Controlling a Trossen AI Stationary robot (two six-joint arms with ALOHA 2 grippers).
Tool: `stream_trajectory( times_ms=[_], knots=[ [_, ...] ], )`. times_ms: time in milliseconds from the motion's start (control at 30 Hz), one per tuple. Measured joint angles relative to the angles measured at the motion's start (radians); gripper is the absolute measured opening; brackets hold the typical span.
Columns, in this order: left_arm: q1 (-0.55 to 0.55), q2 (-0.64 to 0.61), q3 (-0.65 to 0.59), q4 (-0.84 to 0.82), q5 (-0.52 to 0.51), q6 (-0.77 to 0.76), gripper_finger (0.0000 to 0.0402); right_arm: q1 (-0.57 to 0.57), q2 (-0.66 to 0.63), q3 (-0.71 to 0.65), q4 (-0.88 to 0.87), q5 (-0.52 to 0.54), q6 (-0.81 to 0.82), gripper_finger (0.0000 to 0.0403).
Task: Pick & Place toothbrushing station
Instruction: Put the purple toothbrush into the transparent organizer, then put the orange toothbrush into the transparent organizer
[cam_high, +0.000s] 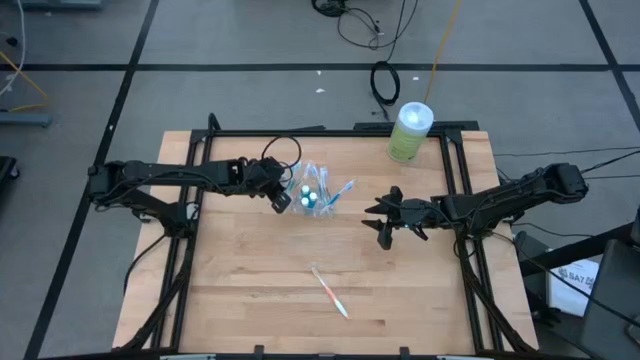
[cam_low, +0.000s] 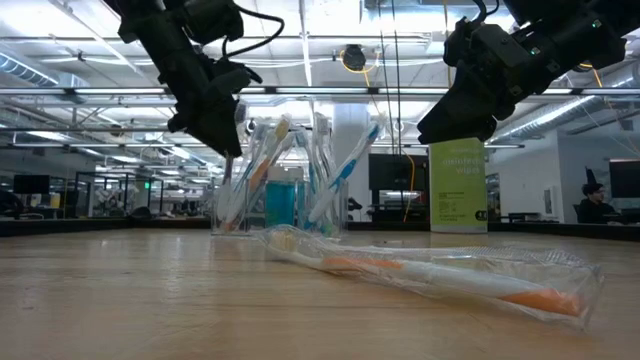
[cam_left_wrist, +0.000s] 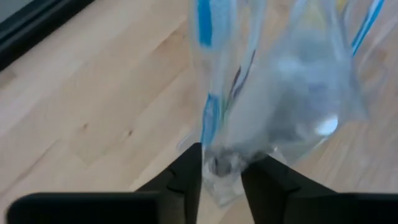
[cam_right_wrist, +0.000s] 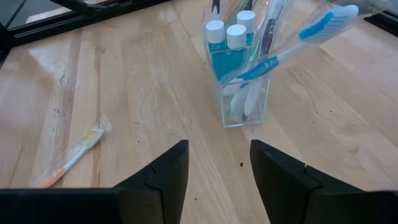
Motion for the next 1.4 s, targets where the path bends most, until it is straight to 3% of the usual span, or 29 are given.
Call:
stream_trajectory(
  times_ms=[167,400,733,1400],
  knots=[
    [-0.007,-0.014,0.0,-0.016,0.001,0.066,0.0149,0.0,0.0,0.0,0.003,0.001,-0.001,0.0166],
    [-0.035,-0.138,-0.001,0.0,0.0,0.126,0.0181,0.0,0.0,0.0,0.008,0.001,-0.005,0.0166],
    [-0.067,-0.294,-0.001,0.003,-0.001,0.141,0.0184,0.0,0.0,0.0,0.008,0.002,-0.005,0.0167],
    [-0.066,-0.303,0.0,0.012,-0.002,0.16,0.0184,0.0,0.0,0.0,0.008,0.002,-0.005,0.0167]
  ],
)
